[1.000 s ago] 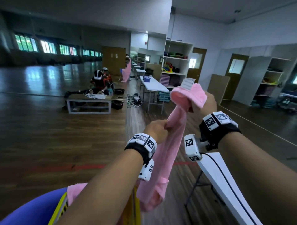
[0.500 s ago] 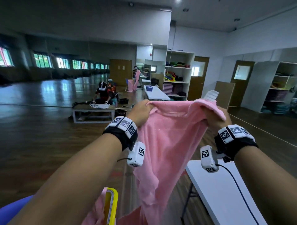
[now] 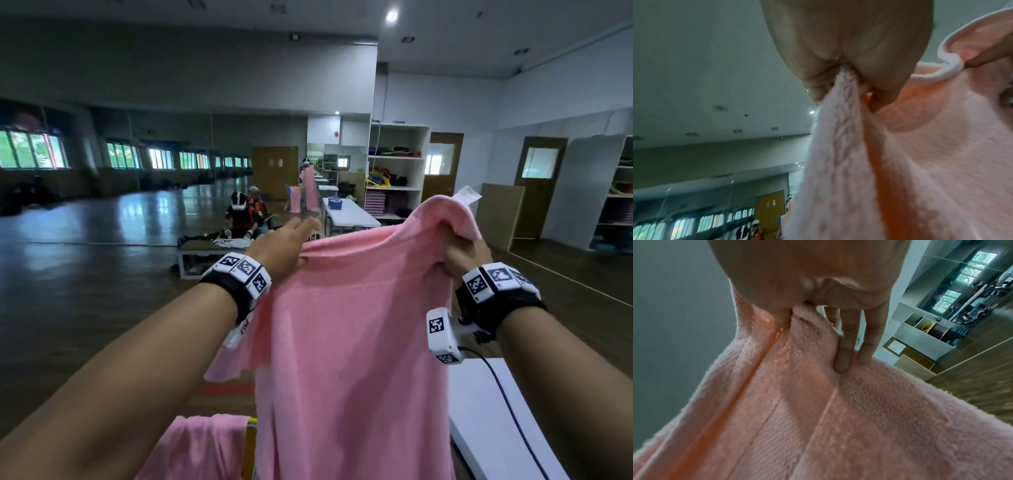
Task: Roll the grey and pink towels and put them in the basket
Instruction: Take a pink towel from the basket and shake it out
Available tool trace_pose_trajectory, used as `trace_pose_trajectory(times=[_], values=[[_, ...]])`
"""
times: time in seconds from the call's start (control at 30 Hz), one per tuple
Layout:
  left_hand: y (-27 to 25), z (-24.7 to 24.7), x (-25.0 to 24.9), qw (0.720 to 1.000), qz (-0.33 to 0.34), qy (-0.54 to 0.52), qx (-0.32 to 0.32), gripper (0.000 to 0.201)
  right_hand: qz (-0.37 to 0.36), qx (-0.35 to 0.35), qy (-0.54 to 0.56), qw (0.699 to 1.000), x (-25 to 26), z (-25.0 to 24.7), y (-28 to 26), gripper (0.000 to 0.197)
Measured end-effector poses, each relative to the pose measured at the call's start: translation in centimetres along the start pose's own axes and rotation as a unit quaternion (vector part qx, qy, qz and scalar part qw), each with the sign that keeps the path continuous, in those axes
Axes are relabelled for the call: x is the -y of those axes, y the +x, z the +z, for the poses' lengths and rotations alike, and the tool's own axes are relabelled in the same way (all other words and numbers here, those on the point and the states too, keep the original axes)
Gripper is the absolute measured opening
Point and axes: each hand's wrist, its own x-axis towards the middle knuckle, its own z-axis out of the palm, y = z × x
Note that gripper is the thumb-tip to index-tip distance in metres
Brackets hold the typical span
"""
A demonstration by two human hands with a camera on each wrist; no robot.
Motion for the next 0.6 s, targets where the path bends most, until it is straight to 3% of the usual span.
trace_pose_trajectory(times=[0.1,0.2,0.37,0.43,0.5,0.57,0.6], values=[[-0.6,0.0,1.8,0.998,-0.059,0.012,-0.004,0.035,-0.028,-0.008,-0.009,1.0,-0.6,0.3,0.8,0.067],[-1.1,-0.1,3.2,0.993,-0.11,0.052,-0.003,0.011,-0.023,-0.008,-0.029,0.999,-1.1,0.0,0.7,0.068],[-0.4,-1.5,2.5,0.981,-0.168,-0.095,-0.038,0.024,0.026,0.083,-0.124,0.988,-0.7,-0.3,-1.4,0.041],[0.4,-2.5,0.9,0.979,-0.136,-0.15,-0.025,0.028,0.012,0.107,-0.17,0.98,0.8,0.2,-3.1,0.049],[1.2,-3.4,-1.4,0.975,-0.065,-0.21,0.02,0.032,-0.064,0.131,-0.175,0.974,2.4,1.1,-4.7,0.051],[1.7,-4.2,-4.0,0.964,0.005,-0.258,0.063,0.04,-0.134,0.2,-0.139,0.961,3.8,2.2,-6.7,0.046],[2.0,-4.4,-5.0,0.96,0.028,-0.269,0.069,0.041,-0.134,0.247,-0.101,0.954,4.2,2.7,-7.9,0.043]])
